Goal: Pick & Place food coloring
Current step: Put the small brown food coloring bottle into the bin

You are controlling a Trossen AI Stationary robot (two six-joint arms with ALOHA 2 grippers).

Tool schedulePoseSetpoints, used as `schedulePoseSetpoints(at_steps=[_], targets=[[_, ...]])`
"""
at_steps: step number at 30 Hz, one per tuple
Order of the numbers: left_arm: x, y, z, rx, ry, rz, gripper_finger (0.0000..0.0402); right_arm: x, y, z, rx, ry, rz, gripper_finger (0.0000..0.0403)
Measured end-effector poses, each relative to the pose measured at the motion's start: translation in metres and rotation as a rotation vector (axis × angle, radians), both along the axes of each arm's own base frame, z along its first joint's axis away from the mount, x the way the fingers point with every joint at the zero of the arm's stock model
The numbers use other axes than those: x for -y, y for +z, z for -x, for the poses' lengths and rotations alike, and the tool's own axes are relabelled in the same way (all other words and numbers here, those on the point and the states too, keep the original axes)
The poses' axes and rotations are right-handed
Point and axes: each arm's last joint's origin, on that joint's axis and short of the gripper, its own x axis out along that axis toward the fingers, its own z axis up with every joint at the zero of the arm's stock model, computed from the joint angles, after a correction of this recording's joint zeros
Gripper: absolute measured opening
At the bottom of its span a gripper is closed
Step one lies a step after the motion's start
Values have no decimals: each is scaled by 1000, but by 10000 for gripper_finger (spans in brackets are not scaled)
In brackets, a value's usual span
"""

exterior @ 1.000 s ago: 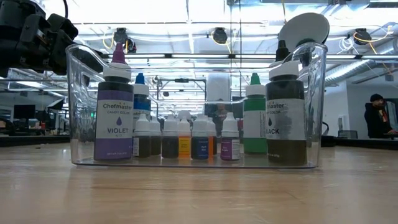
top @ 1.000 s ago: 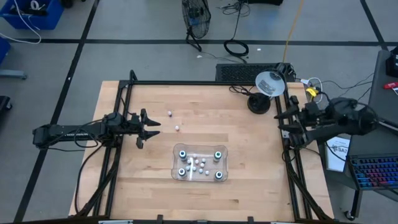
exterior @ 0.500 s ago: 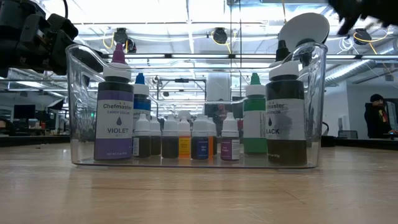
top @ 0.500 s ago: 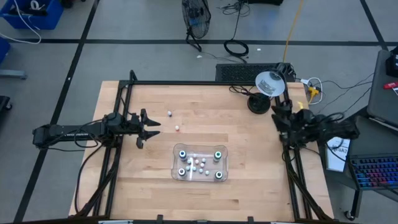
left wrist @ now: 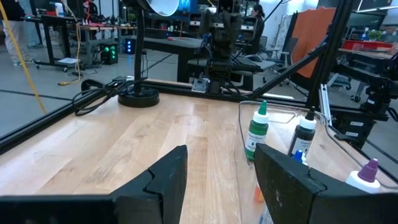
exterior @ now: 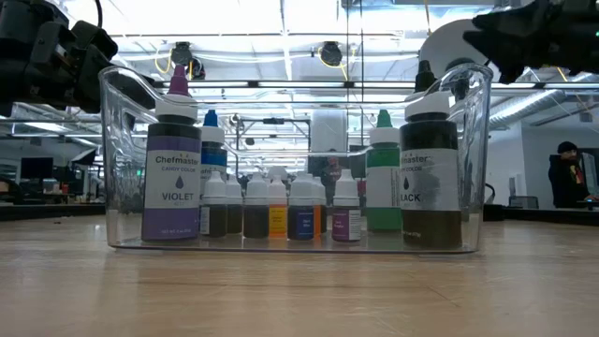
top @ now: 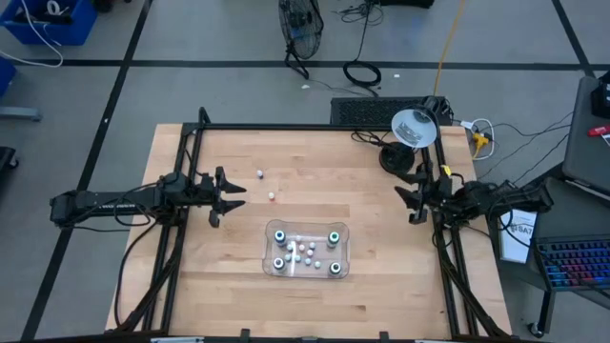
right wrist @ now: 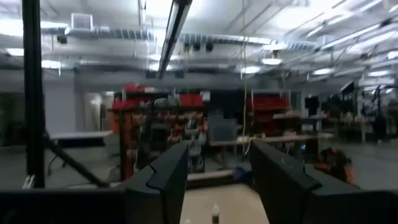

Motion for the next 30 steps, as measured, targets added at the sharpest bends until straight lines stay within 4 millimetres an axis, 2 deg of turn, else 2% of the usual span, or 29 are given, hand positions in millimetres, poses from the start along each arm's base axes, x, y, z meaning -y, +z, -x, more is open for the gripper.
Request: schedulePoseSetpoints(at_steps=[12,23,30], targets=[[0,0,0,0,0,-1,187,-8,-22,-7,-219,269,25,162],[0,0,0,0,0,0,187,-9,-40,-8,-396,288,-42,162],[0,0,0,0,0,0,187,-9,-40,-8,-397,296,-84,160]])
